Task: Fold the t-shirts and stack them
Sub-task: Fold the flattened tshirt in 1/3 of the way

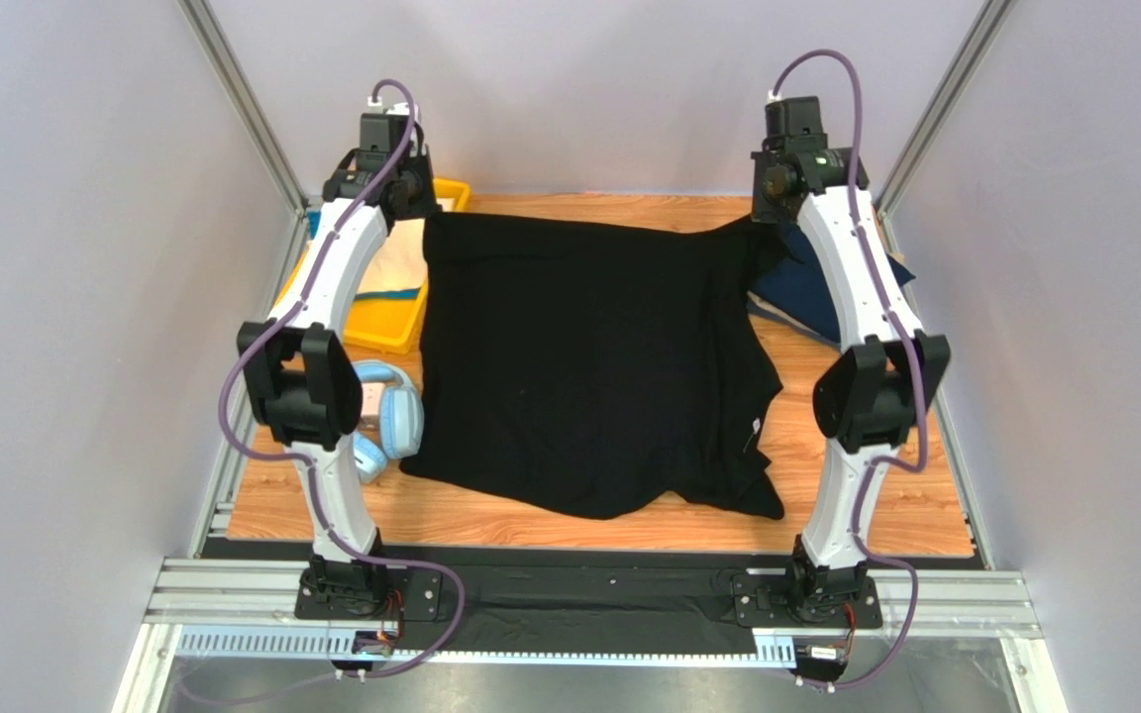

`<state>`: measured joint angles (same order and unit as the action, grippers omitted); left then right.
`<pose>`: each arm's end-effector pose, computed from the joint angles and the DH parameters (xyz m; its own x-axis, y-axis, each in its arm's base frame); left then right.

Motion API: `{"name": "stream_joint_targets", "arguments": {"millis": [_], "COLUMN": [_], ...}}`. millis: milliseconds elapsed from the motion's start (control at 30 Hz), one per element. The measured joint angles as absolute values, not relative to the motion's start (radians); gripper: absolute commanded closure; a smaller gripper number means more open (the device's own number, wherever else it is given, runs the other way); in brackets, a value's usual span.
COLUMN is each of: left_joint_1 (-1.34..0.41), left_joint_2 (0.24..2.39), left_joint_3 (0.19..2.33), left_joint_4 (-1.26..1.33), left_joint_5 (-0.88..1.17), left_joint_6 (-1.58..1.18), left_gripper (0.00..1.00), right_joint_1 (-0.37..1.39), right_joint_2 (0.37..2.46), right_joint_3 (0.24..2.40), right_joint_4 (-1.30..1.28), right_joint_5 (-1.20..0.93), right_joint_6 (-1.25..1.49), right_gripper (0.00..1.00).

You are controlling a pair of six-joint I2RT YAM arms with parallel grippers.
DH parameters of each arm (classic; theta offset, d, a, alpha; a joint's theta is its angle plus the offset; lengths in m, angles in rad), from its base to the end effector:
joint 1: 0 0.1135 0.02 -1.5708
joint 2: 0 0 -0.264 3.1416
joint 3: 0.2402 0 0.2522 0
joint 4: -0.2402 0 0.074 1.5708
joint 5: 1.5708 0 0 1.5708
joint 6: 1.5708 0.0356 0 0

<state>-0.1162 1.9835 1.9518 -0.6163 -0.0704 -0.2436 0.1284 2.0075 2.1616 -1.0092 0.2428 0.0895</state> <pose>0.4571 -0.0508 0.3414 -0.5963 -0.1726 -0.7840 -0.0864 0.9847 -0.1511 0.4332 0.0473 0.3677 -0.7426 -0.0084 -0.6697 0.0989 0.9876 -0.1221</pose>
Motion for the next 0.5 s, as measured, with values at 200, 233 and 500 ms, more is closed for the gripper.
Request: {"name": "stream_joint_targets", "arguments": {"millis": [200, 233, 500], "left_joint_1": [-0.116, -0.116, -0.116], "left_joint_2": [1.785, 1.741, 1.369], "left_joint_3": [1.856, 1.826, 1.616], "left_joint_4": [-0.620, -0.619, -0.691], "left_joint_5": [-0.047, -0.041, 0.011], "left_joint_6": [-0.257, -0.260, -0.287], "left_gripper": [1.00, 1.00, 1.00], "right_joint_1": [0.130, 0.130, 0.131], "right_joint_2": [1.714, 1.656, 1.234], "right_joint_3": [2.011, 1.983, 1.824], "right_joint_4": [-0.966, -0.953, -0.916], "right_joint_5": [0.201, 0.193, 0.182], "right_joint_6": [0.097, 0.099, 0.117], "right_gripper": [1.00, 1.00, 1.00]}}
